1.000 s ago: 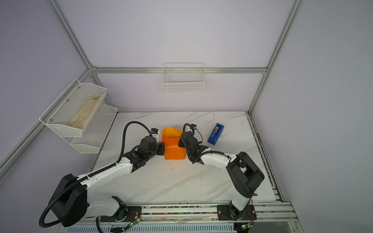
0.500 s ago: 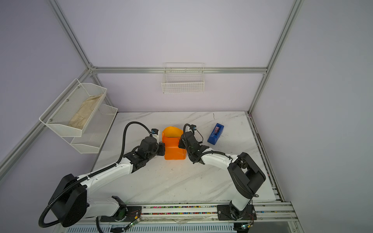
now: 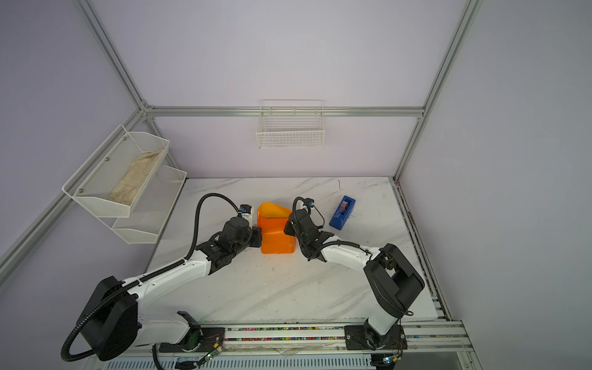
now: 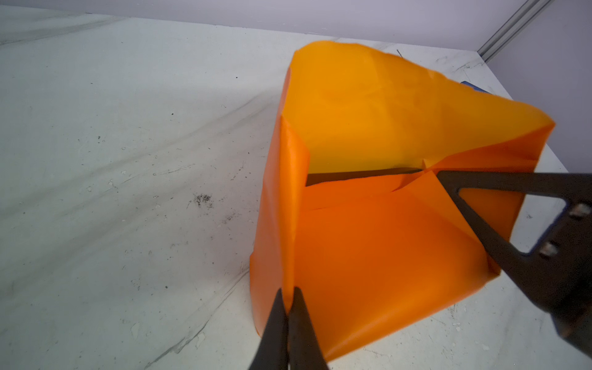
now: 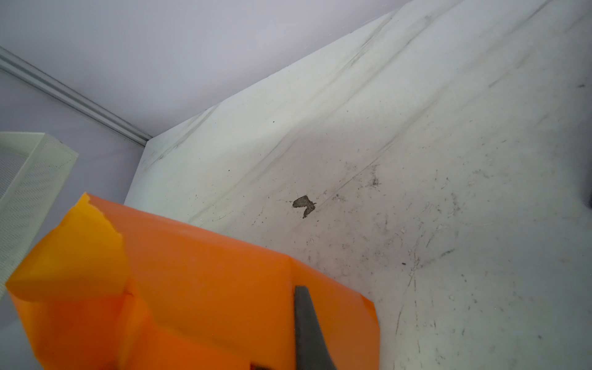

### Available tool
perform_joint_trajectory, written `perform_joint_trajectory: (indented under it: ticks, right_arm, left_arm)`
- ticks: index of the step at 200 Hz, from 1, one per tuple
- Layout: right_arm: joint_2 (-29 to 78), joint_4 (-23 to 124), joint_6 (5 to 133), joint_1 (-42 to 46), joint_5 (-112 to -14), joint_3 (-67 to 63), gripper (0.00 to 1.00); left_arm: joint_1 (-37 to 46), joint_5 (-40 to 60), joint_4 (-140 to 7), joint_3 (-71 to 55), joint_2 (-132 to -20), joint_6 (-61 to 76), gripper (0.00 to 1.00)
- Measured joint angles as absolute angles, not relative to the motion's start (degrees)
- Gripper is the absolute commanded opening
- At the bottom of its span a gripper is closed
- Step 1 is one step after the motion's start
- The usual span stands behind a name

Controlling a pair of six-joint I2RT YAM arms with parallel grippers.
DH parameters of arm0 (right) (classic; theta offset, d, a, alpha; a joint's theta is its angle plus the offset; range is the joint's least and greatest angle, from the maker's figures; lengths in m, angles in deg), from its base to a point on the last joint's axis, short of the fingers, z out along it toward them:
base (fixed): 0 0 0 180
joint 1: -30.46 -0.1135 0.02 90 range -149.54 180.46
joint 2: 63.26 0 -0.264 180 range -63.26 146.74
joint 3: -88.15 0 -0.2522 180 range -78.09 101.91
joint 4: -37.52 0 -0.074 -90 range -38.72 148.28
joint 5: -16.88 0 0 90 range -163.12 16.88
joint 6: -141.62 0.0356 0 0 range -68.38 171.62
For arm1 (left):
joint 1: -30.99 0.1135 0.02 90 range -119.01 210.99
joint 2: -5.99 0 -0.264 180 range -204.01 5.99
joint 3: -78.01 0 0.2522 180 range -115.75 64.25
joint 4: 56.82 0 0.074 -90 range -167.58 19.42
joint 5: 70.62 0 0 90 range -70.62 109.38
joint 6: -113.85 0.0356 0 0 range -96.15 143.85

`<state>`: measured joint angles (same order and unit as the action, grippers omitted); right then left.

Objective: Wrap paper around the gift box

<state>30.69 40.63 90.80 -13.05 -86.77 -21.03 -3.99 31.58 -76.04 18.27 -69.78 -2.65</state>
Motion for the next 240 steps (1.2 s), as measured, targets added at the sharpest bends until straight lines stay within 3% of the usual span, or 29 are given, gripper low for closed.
perform_joint_trajectory:
  ticks: [56,109,150,172,240]
  right_arm:
    - [26.01,51.82,88.37,-13.09,-85.33,-14.93,0.42]
    - [23.85,59.51,86.16,-13.11,-80.56,-3.50,0.18]
    - [27.82,61.35,86.25,-13.97,-72.45,-1.03,0.00]
    - [31.32,62.38,86.40,-14.49,-69.61,-0.94,0.00]
    - [34.69,62.40,86.49,-14.78,-70.51,-5.49,0.00]
  left_arm:
    - [-4.38,32.31,-82.40,18.09,-65.63,-1.75,0.34]
    - [-2.79,33.14,-86.62,14.68,-60.32,0.78,0.41]
    - [6.20,26.08,-88.96,13.24,-59.94,0.02,0.40]
    - [9.56,22.43,-89.81,13.24,-60.40,-0.88,0.36]
    - [12.23,7.83,-83.40,13.53,-65.93,-6.47,0.37]
